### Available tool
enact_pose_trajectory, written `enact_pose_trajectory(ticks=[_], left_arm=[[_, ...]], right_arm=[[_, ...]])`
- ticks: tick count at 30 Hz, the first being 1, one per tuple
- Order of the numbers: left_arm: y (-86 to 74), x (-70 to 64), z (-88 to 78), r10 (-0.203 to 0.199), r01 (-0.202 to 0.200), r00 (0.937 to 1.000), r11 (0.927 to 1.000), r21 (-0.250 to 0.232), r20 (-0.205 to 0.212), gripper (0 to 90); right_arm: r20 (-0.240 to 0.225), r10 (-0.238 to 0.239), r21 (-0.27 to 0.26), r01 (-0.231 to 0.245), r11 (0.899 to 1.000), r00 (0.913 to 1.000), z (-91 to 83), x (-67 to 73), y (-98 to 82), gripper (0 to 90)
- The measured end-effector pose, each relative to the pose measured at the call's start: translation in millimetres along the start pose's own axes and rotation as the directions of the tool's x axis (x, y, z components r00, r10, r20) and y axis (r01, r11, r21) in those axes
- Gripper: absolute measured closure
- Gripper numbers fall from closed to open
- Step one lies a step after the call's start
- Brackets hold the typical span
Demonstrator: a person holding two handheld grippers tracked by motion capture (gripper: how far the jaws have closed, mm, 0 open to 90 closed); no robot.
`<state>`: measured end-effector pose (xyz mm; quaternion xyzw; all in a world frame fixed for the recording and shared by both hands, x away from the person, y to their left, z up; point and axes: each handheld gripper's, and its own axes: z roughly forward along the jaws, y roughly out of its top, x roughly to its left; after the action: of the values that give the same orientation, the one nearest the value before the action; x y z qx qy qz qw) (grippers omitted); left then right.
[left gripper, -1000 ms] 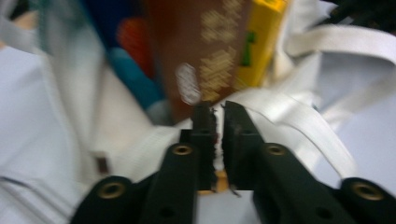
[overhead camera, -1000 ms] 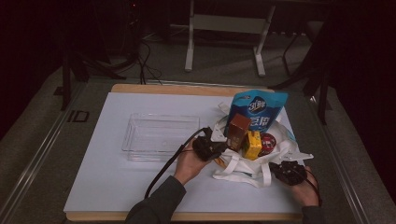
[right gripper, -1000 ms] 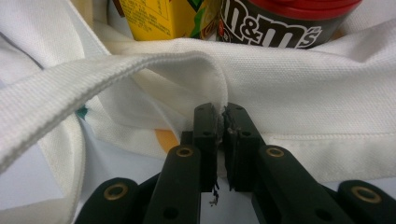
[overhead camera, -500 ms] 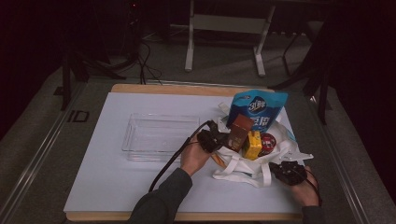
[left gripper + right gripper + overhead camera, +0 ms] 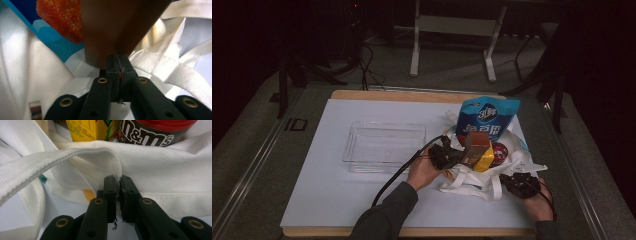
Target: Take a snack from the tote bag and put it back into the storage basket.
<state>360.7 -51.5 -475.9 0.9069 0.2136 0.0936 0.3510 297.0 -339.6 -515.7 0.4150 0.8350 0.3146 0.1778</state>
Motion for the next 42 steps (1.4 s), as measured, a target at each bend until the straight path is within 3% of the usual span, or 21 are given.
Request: enact_pose_trajectory(ticks=[12,18,26,31,39,42], left_arm=[[-0.1,12.7,-21.2,0.0,0.002,0.9992,0.9991,-0.043,0.04,63.5],[1.3,18.5,-29.9,-0.018,0.026,0.9966,0.9946,-0.1,0.08,55.8],[11.8,22.5,-43.4,-0.003,0.018,0.9967,0.983,-0.183,0.081,41.2],[18.4,27.1,-50.7,0.01,0.008,0.9962,0.9772,-0.212,0.086,38.3],[27.6,32.5,-61.2,0.032,-0.001,0.994,0.9589,-0.284,0.105,33.9],[30.8,34.1,-61.6,0.042,-0.008,0.9931,0.9556,-0.295,0.11,32.9]], right_arm=[[-0.004,0.001,-0.003,-0.001,1.0,1.0,-0.1,-0.6,-0.8,83.8],[-0.007,0.002,-0.006,-0.002,1.0,1.0,-0.1,-1.0,-1.1,83.8],[-0.011,0.004,-0.009,-0.004,1.0,0.9999,-0.1,-1.4,-1.4,83.8],[-0.011,0.004,-0.01,-0.004,1.0,0.9999,-0.1,-1.4,-1.6,83.8],[-0.012,0.003,-0.011,-0.003,1.0,0.9999,-0.1,-1.7,-1.8,83.8],[-0.012,0.004,-0.011,-0.004,1.0,0.9999,-0.1,-1.7,-1.8,83.8]])
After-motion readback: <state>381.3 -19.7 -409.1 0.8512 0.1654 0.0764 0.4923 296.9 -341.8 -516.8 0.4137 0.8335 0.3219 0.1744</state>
